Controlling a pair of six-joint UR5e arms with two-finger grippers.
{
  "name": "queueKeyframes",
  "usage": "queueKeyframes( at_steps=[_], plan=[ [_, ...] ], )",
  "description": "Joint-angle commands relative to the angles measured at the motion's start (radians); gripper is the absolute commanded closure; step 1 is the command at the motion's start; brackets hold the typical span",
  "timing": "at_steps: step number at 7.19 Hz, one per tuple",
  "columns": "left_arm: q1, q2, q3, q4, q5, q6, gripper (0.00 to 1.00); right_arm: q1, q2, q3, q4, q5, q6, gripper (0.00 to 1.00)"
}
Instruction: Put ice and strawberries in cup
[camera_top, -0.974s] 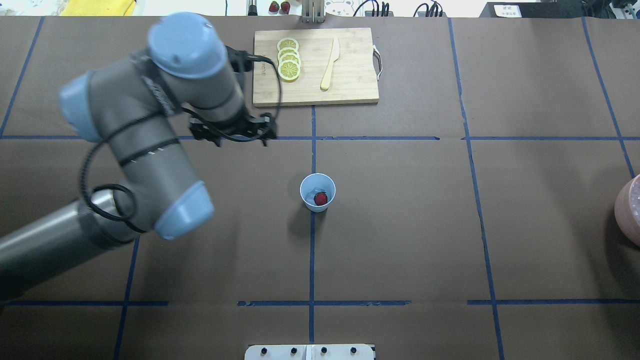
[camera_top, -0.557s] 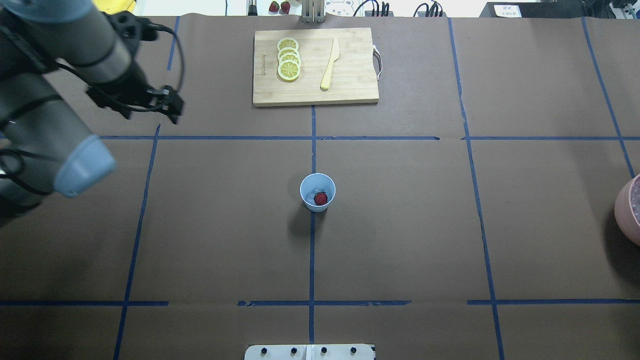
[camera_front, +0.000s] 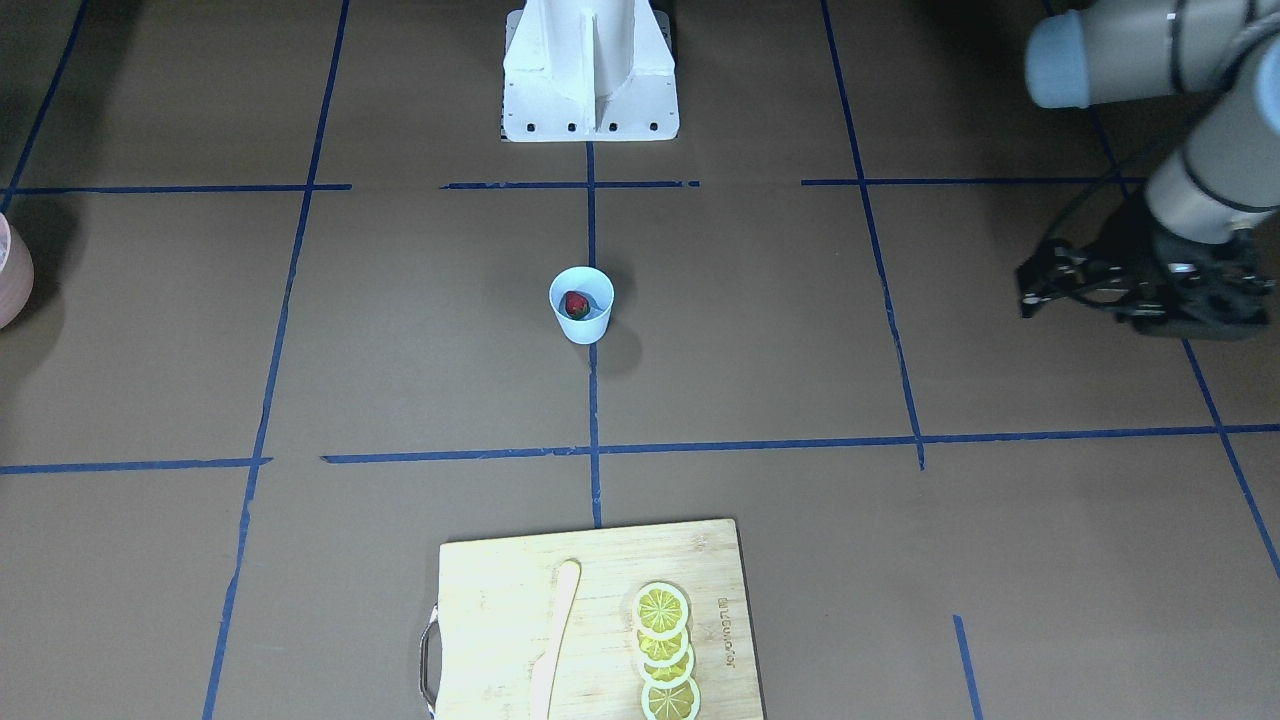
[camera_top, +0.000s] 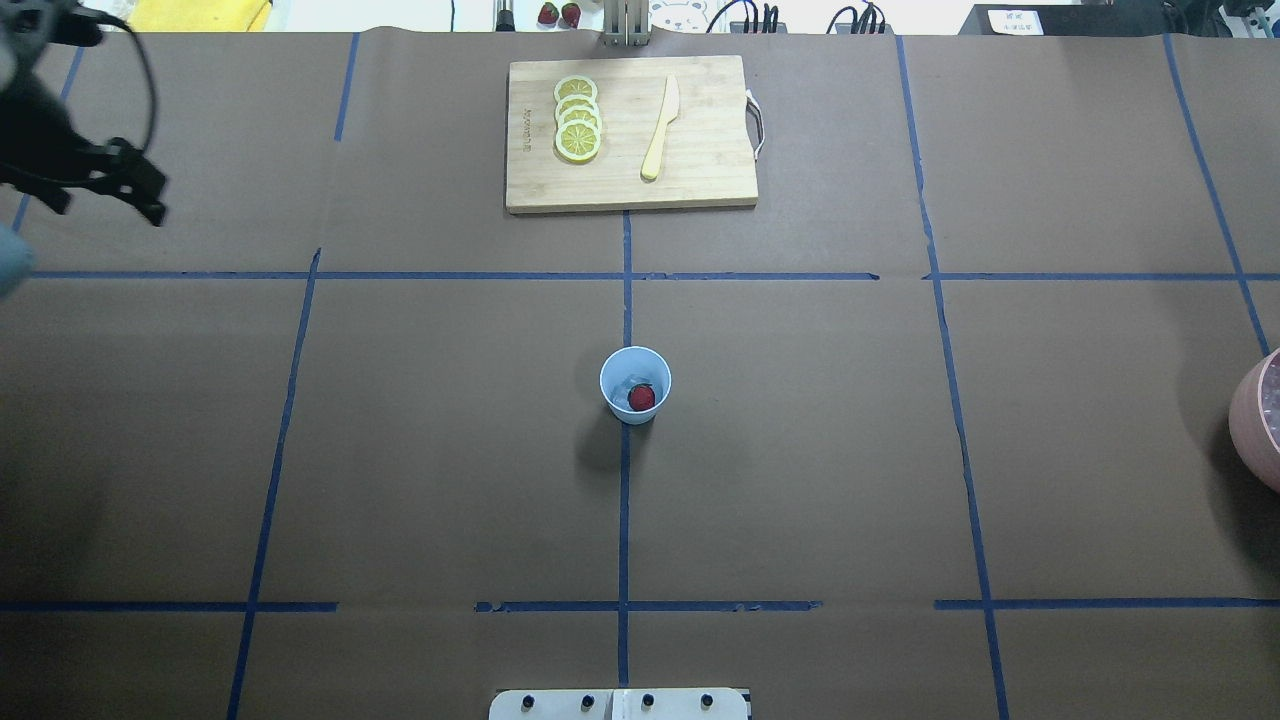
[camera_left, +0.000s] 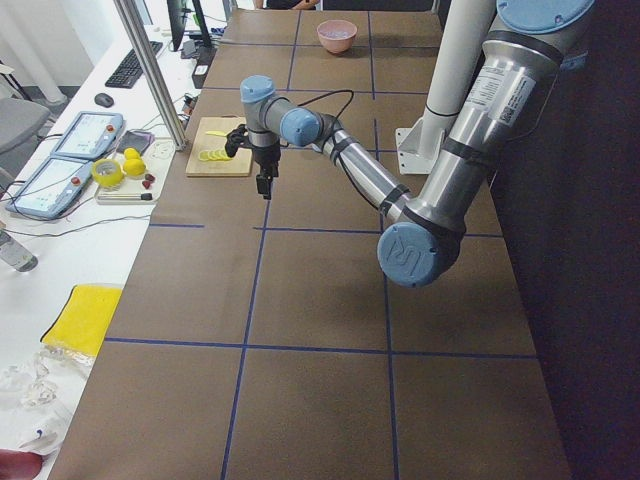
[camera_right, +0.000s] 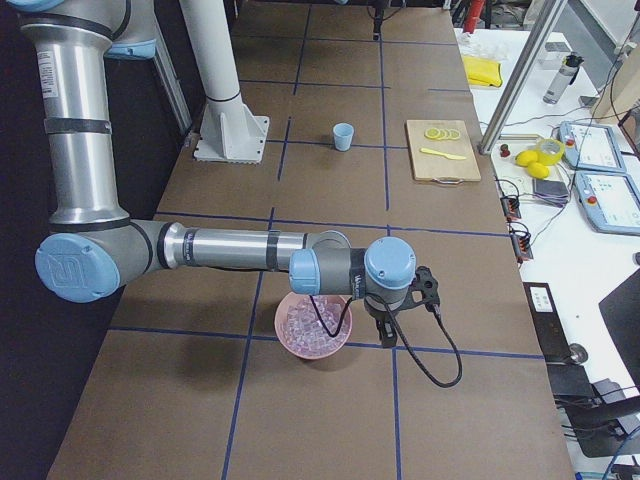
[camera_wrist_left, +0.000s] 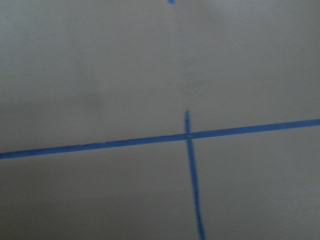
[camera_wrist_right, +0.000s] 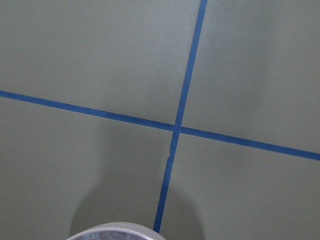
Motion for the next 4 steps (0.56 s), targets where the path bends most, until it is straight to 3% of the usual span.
queueKeyframes(
  at_steps=[1, 3, 4],
  plan=[
    [-0.174, 0.095, 0.014, 0.072, -0.023, 0.263, 0.00, 0.000, -0.010, 0.001, 0.002, -0.003, 0.109, 0.01],
    [-0.295, 0.152, 0.116, 0.093, -0.036, 0.457, 0.00, 0.000, -0.013, 0.007, 0.002, 0.002, 0.111, 0.01],
    [-0.331, 0.192, 0.185, 0.082, -0.131, 0.518, 0.00, 0.000, -0.013, 0.010, 0.002, 0.002, 0.110, 0.01]
  ],
)
